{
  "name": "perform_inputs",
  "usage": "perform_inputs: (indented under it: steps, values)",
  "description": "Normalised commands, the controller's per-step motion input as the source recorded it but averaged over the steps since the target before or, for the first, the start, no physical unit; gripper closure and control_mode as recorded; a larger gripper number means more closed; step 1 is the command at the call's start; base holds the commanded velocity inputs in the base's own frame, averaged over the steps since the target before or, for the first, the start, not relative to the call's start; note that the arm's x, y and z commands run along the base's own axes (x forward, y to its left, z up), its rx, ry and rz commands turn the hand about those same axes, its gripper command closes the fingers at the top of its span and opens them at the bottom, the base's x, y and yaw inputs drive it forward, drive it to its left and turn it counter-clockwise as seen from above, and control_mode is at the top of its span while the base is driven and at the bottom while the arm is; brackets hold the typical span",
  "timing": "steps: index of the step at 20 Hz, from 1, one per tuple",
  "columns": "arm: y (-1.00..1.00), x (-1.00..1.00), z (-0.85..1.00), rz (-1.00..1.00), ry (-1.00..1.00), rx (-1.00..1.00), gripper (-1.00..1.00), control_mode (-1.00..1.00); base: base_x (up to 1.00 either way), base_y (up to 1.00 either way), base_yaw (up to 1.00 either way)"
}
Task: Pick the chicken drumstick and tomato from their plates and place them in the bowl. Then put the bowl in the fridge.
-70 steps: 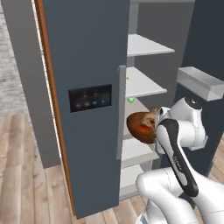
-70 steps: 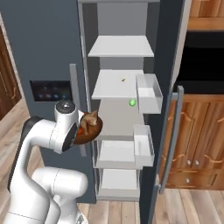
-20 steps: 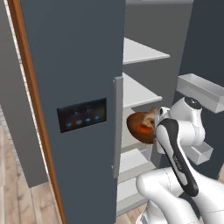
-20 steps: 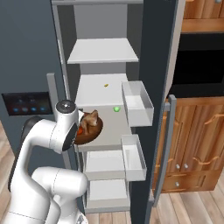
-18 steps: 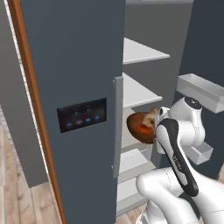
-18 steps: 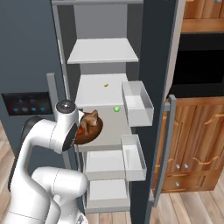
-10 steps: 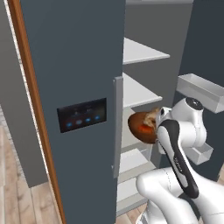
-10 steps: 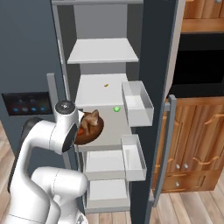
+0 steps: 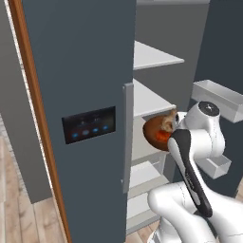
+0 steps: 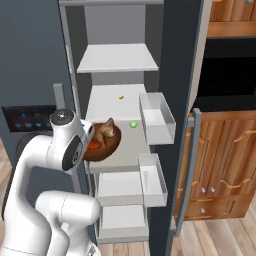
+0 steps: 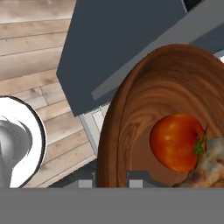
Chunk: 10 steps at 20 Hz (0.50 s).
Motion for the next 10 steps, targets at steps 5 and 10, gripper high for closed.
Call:
perform_inputs:
  steps: [5,10]
  values:
    - [-0.17,-0.02,0.33,0.02,0.0,0.03,1.0,-1.0,0.0,0.0,0.0]
    - [-0.15,0.0,0.2,0.03,-0.07,0.11,1.0,-1.0,0.0,0.0,0.0]
